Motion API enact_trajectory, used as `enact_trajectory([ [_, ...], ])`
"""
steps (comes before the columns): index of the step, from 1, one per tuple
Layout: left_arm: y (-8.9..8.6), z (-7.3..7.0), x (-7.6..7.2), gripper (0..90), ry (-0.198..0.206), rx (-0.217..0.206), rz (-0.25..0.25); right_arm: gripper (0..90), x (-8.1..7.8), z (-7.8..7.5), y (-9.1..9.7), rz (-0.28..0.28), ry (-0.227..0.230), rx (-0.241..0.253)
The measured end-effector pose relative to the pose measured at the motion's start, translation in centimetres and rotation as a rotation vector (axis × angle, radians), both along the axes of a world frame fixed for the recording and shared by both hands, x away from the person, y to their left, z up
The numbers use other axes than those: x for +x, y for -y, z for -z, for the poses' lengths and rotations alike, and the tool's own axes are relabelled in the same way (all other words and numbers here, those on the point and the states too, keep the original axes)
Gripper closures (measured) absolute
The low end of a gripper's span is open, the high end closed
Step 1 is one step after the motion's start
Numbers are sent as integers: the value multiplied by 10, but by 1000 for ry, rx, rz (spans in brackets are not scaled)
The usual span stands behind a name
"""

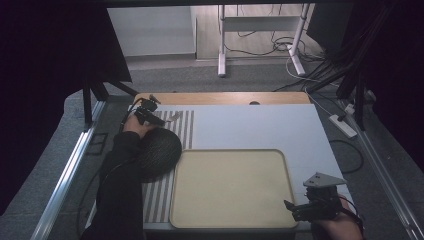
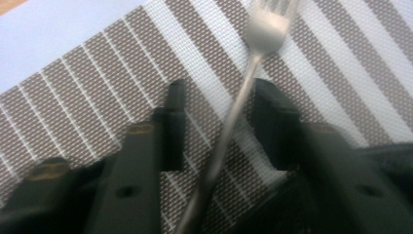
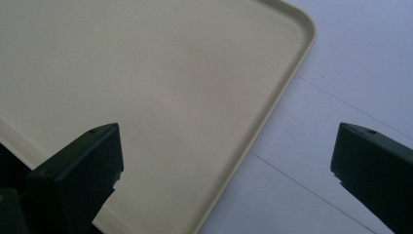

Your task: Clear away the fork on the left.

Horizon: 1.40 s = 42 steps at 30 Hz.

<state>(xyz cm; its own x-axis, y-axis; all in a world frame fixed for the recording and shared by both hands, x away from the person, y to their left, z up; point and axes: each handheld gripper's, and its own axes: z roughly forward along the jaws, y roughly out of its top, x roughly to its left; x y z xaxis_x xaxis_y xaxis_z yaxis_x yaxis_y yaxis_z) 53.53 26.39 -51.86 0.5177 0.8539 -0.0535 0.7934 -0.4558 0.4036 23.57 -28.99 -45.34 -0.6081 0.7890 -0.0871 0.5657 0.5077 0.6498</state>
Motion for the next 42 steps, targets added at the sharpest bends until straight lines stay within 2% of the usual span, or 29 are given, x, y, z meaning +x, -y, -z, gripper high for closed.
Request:
enact_trajectory([
  [1, -1, 0, -1, 780, 3, -4, 5, 0, 0, 0, 0, 0, 0, 0],
  [3, -3, 0, -1, 841, 0, -9, 16, 0, 0, 0, 0, -2, -1, 0],
  [5, -4, 0, -1, 854, -9, -10, 27, 0, 0, 0, 0, -2, -1, 0],
  [9, -6, 0, -2, 858, -7, -9, 42, 0, 0, 0, 0, -1, -1, 3],
  [11, -7, -1, -3, 858, 6, 24, 42, 0, 0, 0, 0, 0, -2, 4],
  [13, -10, -3, -3, 858, 12, 39, 41, 0, 0, 0, 0, -1, -3, 4],
  [14, -12, -5, -4, 859, 22, 55, 34, 0, 0, 0, 0, -1, -2, 3],
  [15, -14, -6, -4, 859, 19, 49, 29, 0, 0, 0, 0, -1, -2, 4],
  [17, -19, -10, -5, 859, 26, 75, 16, 0, 0, 0, 0, 0, -3, 5],
  [23, -38, -19, -10, 858, 16, 103, -14, 0, 0, 0, 1, 0, -2, 5],
  [28, -52, -27, -18, 858, -11, 97, -24, 0, 0, 0, 0, -1, -1, 3],
  [33, -57, -37, -25, 857, -21, 85, -15, 0, 0, 0, 0, 0, -1, -1],
  [39, -52, -45, -40, 857, -30, 14, -13, 0, 0, 0, 0, 0, 1, -5],
  [42, -48, -43, -47, 857, -38, -1, -7, 0, 0, 0, 0, -1, 2, -9],
])
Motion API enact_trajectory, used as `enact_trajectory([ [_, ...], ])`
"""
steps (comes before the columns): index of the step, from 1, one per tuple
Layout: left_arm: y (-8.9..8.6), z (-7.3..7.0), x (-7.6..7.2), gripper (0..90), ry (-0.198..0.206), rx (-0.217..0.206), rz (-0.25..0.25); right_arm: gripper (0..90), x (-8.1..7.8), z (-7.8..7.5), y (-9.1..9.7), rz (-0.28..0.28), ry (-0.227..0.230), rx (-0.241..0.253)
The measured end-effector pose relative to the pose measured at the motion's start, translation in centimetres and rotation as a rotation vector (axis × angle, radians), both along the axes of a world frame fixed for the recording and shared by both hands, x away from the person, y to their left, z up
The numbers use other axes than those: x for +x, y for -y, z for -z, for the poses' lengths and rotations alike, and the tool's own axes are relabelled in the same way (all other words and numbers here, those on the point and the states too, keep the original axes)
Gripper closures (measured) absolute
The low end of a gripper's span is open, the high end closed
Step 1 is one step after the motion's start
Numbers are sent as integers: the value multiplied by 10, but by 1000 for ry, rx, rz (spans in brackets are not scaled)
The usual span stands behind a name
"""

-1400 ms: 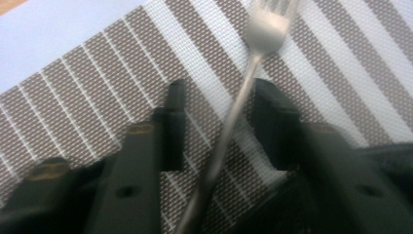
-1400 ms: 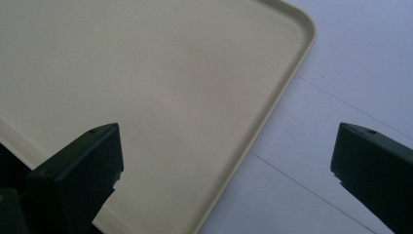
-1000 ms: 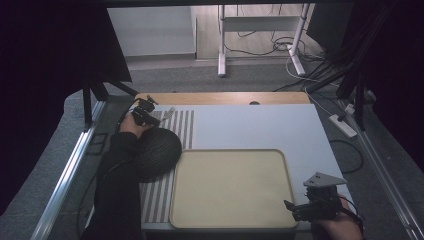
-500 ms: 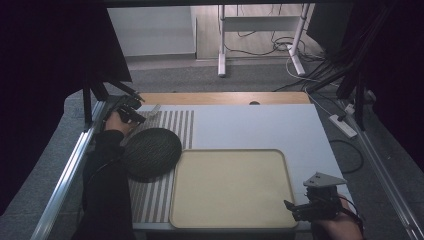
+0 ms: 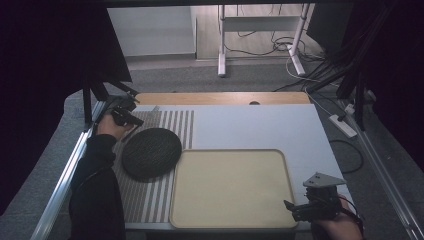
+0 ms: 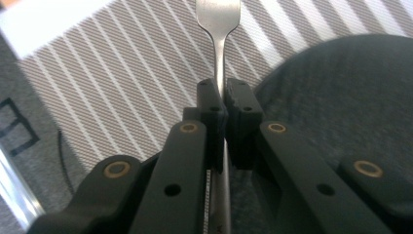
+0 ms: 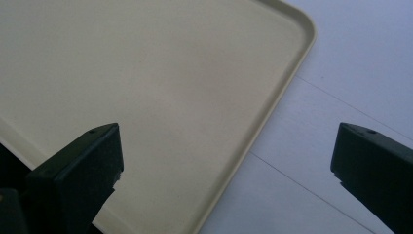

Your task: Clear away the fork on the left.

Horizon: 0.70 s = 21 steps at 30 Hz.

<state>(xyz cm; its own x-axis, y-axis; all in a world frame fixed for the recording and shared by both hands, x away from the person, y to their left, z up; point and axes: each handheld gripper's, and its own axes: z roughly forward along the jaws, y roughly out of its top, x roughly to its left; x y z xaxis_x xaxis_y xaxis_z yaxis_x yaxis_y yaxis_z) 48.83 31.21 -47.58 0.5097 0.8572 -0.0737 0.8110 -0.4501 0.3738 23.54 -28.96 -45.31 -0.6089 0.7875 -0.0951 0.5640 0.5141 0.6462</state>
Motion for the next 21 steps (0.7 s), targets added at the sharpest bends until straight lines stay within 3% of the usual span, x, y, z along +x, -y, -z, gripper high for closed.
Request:
enact_trajectory([
  [13, 20, 12, -31, 857, -36, -66, 37, 0, 0, 0, -1, -2, 1, -3],
  [21, 33, 8, -57, 857, -33, -104, 51, 0, 0, 0, -1, -5, 4, -6],
])
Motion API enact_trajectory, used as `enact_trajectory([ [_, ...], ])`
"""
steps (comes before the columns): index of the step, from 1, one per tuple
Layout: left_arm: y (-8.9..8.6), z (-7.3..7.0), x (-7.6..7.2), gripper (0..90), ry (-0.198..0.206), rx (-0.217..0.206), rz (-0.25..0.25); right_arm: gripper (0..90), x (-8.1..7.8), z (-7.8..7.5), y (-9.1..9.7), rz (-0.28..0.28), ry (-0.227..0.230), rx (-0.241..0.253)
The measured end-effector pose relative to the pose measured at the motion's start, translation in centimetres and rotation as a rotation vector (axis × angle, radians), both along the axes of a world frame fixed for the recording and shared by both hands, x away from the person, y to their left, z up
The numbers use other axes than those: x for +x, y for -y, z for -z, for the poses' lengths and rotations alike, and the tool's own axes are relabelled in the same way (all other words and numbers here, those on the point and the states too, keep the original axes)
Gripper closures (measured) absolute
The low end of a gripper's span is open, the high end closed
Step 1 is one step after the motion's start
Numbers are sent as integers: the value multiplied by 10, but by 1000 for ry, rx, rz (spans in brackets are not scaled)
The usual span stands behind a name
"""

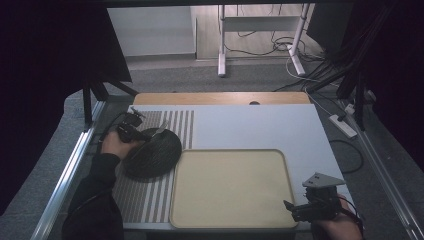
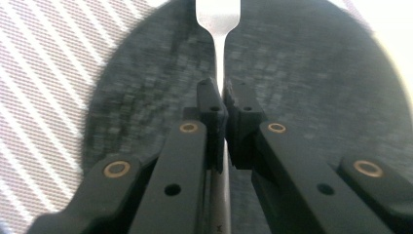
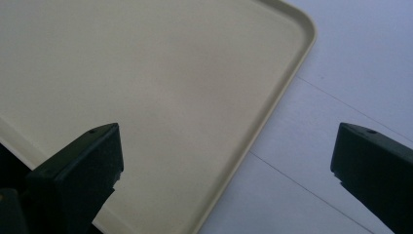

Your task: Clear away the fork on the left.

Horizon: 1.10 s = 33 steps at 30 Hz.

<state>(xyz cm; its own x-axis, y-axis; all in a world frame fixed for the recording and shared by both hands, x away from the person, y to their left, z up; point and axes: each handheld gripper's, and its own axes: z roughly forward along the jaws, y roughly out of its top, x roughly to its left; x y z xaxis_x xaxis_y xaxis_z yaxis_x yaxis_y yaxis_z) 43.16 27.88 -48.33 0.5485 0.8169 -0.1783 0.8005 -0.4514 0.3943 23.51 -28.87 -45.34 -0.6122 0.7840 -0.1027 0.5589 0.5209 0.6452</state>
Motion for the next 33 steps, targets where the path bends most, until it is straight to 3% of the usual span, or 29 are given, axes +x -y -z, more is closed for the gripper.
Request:
enact_trajectory([
  [7, 18, -4, -25, 857, 16, -28, 20, 0, -1, 0, 0, -5, 7, 0],
  [21, 53, -6, -70, 857, 17, -24, 47, 0, -2, -1, 0, -8, 14, 2],
  [33, 66, -8, -102, 856, 1, -65, 16, 0, -2, -1, -1, -10, 15, -2],
])
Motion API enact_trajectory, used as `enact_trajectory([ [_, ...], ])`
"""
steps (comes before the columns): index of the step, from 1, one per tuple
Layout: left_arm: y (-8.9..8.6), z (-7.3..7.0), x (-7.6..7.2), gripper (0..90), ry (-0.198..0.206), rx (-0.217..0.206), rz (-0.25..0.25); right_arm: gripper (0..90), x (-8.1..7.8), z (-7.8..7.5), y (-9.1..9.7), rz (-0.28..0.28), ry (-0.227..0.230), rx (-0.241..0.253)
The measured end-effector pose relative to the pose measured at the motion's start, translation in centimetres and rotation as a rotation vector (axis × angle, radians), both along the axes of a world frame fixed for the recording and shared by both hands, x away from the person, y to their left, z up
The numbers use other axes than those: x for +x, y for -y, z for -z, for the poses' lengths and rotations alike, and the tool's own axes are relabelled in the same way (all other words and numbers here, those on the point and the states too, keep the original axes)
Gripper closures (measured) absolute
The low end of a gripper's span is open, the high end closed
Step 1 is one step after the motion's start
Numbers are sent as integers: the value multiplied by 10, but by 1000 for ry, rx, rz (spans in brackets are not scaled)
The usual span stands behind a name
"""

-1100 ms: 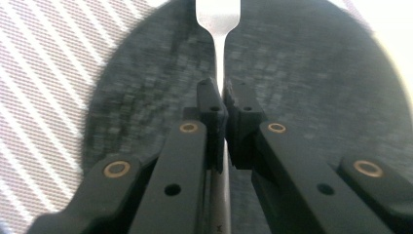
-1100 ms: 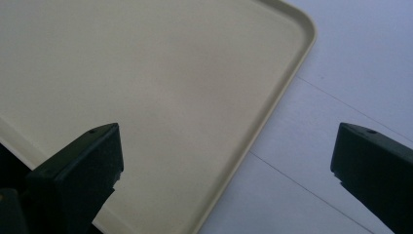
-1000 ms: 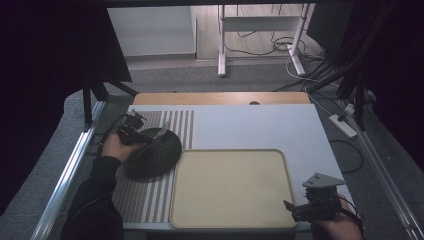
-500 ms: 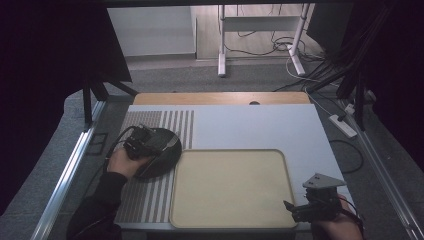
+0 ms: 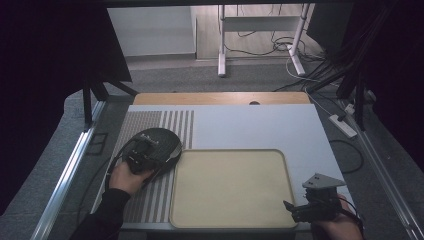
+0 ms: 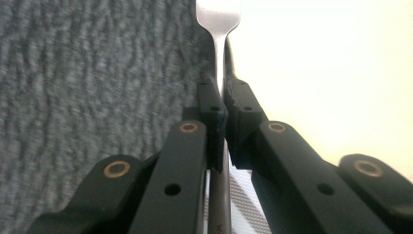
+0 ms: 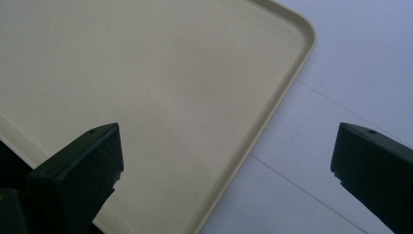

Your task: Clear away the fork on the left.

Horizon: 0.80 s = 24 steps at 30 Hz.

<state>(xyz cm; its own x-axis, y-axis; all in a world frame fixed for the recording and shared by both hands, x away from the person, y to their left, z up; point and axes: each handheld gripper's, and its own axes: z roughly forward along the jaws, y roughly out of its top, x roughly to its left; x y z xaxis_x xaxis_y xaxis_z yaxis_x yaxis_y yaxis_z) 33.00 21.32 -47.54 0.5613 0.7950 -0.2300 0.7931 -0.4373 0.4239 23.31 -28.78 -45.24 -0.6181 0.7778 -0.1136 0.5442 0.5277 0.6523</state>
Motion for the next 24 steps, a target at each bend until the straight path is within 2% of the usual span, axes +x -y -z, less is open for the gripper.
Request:
enact_trajectory([
  [7, 16, 1, -11, 856, -4, -6, 12, 0, 0, 0, 0, 0, -1, -5],
  [14, 34, 1, -14, 856, -8, -15, 16, 0, 0, 0, -1, -3, 1, -6],
  [24, 75, 6, -14, 856, -37, -26, 60, 0, 0, 1, -1, -5, 0, -7],
])
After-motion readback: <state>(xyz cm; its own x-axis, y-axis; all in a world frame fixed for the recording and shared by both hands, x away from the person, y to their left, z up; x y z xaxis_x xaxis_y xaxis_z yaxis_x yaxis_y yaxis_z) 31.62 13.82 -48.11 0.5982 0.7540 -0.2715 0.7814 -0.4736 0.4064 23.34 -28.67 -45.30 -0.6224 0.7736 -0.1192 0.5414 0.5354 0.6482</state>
